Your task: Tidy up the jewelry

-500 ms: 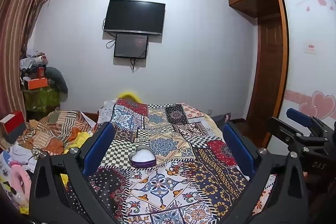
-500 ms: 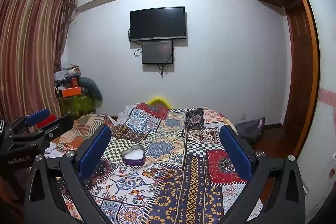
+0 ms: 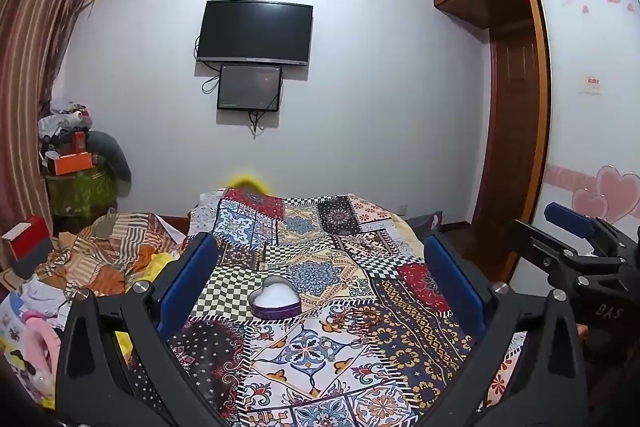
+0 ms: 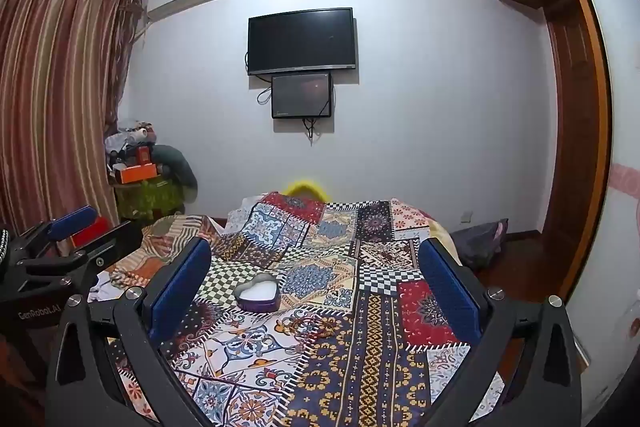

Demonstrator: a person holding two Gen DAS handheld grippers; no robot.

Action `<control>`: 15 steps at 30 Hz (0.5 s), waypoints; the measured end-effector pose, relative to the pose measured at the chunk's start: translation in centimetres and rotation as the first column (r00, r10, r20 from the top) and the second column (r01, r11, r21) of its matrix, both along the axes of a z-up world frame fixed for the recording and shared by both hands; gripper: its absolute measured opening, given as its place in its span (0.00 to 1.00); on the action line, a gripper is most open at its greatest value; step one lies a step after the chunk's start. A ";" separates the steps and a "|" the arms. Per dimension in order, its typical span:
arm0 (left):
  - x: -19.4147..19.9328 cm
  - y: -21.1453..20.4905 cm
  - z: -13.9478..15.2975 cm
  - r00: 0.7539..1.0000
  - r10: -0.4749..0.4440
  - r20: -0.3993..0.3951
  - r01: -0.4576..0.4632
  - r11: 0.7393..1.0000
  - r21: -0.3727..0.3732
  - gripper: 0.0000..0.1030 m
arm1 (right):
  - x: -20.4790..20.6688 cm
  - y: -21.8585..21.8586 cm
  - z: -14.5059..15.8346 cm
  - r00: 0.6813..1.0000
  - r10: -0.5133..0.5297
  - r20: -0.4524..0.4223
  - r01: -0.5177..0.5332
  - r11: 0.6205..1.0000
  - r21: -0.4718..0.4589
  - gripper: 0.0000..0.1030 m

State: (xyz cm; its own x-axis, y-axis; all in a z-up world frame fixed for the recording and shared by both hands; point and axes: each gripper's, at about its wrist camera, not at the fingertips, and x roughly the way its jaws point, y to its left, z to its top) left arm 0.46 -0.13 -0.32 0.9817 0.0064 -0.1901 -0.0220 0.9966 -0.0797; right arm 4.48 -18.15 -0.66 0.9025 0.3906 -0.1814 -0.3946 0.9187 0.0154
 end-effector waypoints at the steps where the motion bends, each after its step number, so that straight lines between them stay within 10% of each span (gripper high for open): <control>1: -0.2 -0.1 0.2 1.000 0.000 0.002 0.000 1.000 0.001 1.00 | -0.1 0.0 0.0 1.000 -0.001 -0.001 0.001 1.000 0.000 1.00; 15: -0.1 -0.4 -0.5 1.000 0.008 -0.009 -0.008 1.000 0.019 1.00 | 0.1 -0.1 0.2 1.000 -0.001 -0.007 0.001 1.000 0.002 1.00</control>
